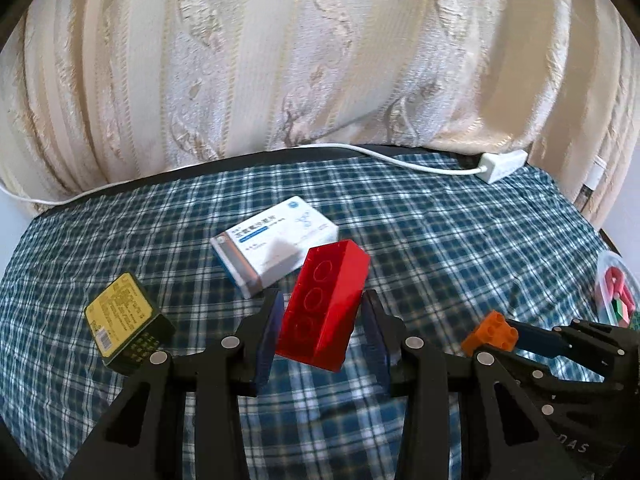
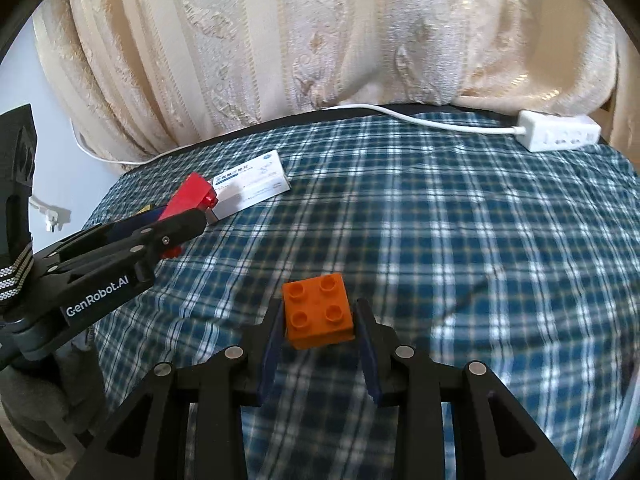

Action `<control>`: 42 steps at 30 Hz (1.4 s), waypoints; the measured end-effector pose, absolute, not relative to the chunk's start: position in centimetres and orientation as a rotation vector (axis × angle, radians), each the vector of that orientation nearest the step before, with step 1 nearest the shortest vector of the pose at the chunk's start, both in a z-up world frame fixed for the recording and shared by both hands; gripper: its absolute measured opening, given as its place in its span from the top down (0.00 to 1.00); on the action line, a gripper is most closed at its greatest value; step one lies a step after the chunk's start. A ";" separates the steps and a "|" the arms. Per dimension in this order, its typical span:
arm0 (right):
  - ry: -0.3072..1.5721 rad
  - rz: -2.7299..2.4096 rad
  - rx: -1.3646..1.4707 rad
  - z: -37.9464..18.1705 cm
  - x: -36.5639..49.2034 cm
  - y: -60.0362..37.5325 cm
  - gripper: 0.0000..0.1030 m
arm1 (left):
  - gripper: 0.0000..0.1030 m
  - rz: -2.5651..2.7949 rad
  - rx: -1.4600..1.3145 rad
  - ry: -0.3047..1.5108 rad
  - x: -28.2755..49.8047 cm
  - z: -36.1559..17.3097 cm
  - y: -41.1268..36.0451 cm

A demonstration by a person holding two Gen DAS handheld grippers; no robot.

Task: Organize objects
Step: 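Carry the red and orange Lego bricks toward the clear bowl with both tools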

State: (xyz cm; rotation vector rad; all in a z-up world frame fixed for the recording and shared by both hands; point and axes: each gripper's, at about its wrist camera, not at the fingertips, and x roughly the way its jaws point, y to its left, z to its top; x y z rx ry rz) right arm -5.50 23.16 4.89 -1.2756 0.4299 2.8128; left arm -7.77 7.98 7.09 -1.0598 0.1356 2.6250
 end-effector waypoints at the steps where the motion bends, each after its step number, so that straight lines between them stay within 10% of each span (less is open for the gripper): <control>1: 0.436 2.809 -1.270 4.9 -5.1 23.3 0.64 | 0.60 2.620 -1.056 0.144 -7.6 7.1 8.2; 42: 0.673 2.700 -1.031 6.2 7.5 30.6 0.64 | 0.60 2.435 -0.970 0.288 0.0 8.2 18.5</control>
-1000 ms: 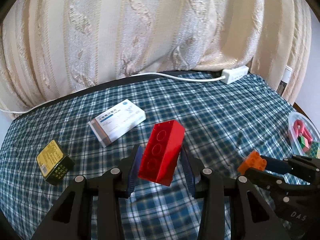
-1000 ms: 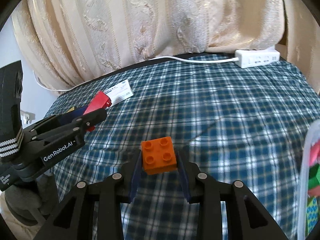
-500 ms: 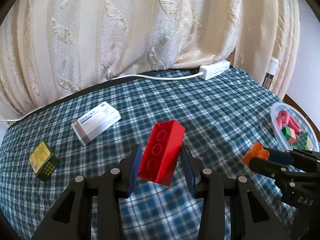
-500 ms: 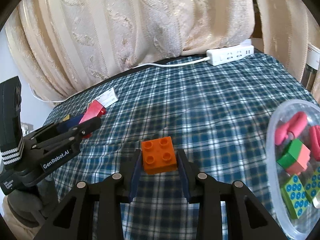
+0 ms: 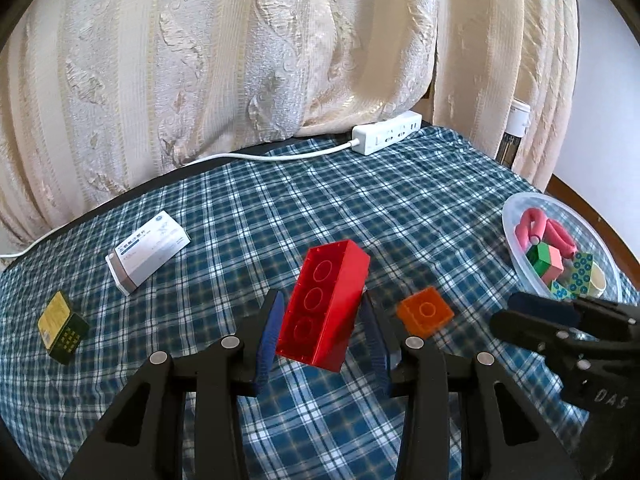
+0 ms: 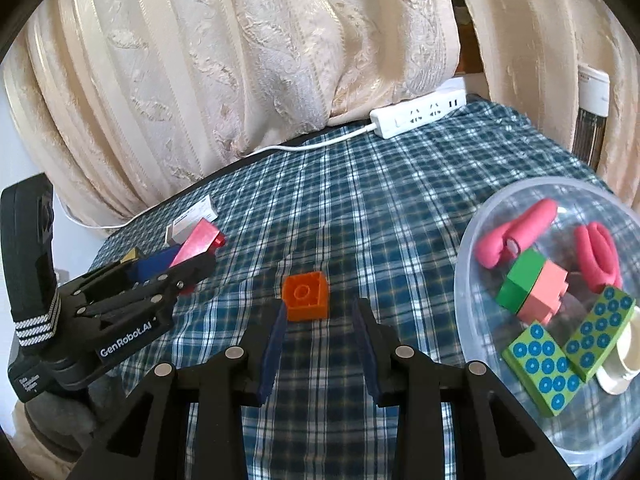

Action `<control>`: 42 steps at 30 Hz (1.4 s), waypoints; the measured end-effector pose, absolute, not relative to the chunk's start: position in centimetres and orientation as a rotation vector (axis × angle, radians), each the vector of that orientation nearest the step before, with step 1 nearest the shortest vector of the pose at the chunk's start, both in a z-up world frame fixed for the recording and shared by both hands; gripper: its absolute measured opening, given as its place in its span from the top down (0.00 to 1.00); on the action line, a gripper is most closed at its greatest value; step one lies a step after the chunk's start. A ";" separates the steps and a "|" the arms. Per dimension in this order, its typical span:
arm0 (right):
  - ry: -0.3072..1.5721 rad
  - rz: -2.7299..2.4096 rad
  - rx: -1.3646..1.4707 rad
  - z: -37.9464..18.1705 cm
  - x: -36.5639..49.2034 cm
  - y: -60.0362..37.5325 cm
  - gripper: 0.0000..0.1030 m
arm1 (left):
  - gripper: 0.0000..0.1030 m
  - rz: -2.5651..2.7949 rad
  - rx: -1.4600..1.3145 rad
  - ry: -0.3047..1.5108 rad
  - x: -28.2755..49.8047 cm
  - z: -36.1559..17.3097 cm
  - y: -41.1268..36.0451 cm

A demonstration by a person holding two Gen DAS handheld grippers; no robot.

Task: Organize objects
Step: 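Carry the red and orange Lego bricks toward the clear bowl with both tools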

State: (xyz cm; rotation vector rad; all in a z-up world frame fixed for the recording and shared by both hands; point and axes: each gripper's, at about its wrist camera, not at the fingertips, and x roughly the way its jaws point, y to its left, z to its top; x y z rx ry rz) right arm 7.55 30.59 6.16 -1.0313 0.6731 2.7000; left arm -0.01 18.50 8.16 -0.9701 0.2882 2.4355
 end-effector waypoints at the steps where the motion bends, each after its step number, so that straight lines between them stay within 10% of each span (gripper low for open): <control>1: 0.684 2.697 -1.039 6.0 7.4 30.7 0.59 | 0.60 2.439 -0.972 0.284 0.0 8.2 18.5; 12: 0.502 2.705 -1.136 4.9 2.9 28.9 0.48 | 0.60 2.471 -0.985 0.219 -0.5 8.5 16.8; 21: 0.440 2.655 -1.193 3.6 1.4 28.9 0.67 | 0.60 2.460 -1.008 0.192 -0.9 8.0 16.2; 42: 0.559 2.625 -0.897 8.2 9.8 33.8 0.67 | 0.60 2.377 -0.948 0.295 2.0 8.9 21.8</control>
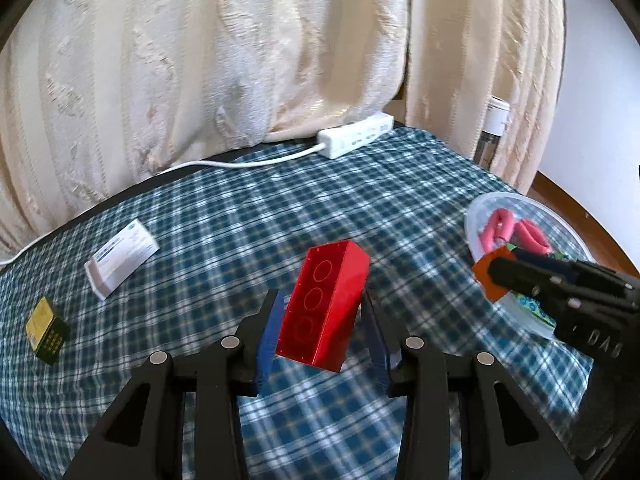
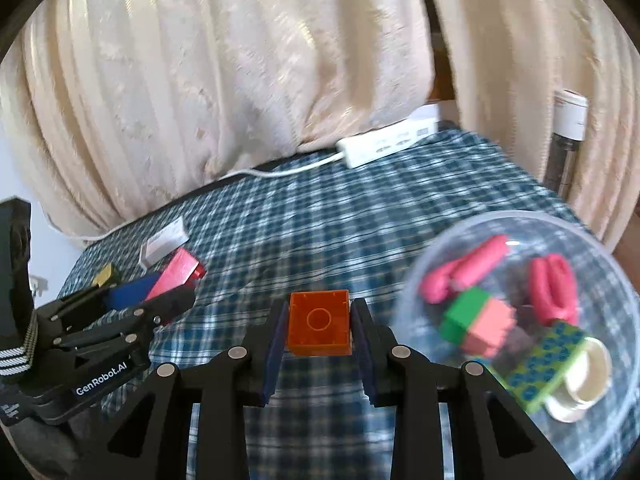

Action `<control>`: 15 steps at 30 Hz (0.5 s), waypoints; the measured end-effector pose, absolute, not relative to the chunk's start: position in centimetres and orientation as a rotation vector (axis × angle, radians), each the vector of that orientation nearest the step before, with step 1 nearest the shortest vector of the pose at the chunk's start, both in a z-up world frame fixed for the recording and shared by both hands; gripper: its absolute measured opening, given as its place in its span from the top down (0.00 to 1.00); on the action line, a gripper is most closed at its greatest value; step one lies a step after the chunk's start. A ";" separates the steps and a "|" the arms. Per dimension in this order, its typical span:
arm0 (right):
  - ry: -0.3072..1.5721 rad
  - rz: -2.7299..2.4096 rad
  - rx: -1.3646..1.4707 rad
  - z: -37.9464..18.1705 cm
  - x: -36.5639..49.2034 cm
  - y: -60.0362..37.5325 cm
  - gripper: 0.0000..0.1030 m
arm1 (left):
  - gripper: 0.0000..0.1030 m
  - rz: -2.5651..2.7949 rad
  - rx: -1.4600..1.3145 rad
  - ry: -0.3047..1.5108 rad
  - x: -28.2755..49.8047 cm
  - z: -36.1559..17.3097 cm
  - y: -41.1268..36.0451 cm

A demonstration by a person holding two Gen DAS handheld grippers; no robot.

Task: Organize objects
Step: 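Carry the red and orange Lego bricks toward the clear bowl with both tools, then open the left tool to drop the red brick while the right tool drops the orange brick into the bowl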

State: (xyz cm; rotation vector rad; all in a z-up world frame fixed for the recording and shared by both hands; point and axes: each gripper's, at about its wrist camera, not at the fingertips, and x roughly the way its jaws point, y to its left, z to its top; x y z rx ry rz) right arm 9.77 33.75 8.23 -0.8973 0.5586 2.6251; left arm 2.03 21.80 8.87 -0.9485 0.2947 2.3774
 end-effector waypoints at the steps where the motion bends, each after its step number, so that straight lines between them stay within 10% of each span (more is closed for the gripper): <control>1: 0.562 2.619 -0.887 8.3 10.1 34.1 0.67 | 0.60 2.371 -0.945 0.301 2.2 8.9 22.2; 15: 0.620 2.463 -0.746 8.9 16.4 40.8 0.67 | 0.60 2.197 -0.911 0.334 4.8 9.0 29.0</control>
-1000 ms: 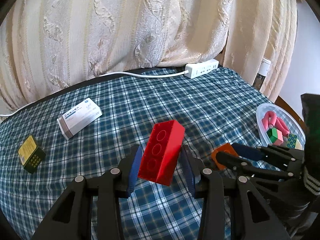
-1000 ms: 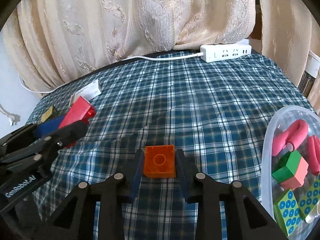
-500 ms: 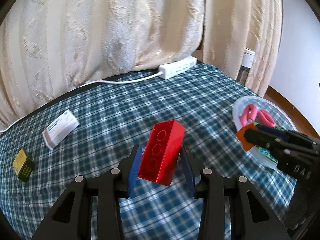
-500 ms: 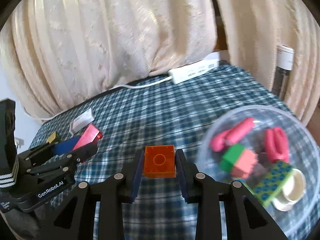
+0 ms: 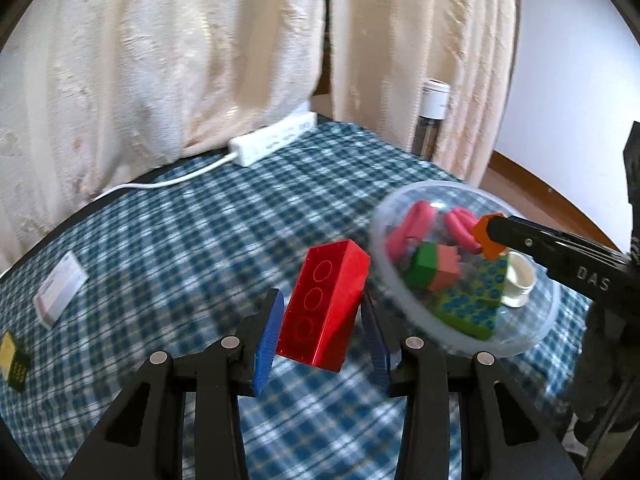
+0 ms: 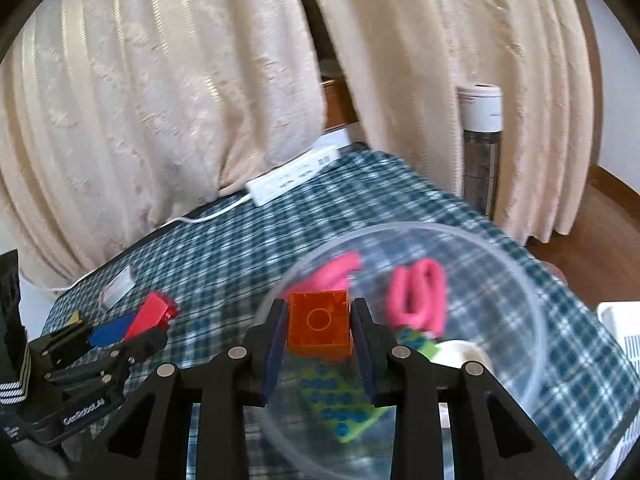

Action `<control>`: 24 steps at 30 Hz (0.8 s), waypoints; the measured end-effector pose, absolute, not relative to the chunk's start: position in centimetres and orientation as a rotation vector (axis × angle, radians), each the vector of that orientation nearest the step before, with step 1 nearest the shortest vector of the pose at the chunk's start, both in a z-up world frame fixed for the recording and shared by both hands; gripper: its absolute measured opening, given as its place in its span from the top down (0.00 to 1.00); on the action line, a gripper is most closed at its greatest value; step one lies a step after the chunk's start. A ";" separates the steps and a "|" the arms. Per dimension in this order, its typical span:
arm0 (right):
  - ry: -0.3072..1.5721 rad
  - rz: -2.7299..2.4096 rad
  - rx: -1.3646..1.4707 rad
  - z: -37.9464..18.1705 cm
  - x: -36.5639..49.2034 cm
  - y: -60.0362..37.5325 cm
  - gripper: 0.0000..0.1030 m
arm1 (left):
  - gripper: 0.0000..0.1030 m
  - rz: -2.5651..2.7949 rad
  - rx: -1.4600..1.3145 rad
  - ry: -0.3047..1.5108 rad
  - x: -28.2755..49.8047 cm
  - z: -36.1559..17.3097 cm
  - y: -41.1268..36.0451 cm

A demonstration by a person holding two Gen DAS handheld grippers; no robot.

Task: Organize objects
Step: 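Open the left tool to drop the red brick while the right tool drops the orange brick into the bowl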

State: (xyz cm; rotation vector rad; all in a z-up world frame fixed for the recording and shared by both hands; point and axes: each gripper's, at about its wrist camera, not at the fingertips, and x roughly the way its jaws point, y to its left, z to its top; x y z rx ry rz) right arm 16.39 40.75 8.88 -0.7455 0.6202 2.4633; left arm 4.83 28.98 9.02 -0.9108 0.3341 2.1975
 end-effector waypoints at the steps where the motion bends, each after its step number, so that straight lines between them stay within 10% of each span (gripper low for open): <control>1: 0.624 2.455 -0.741 8.8 16.7 41.1 0.67 | 0.60 2.183 -0.911 0.332 4.9 9.0 29.4; 24: 0.693 2.362 -0.713 7.8 20.4 47.3 0.67 | 0.59 1.964 -0.869 0.333 7.2 9.5 39.4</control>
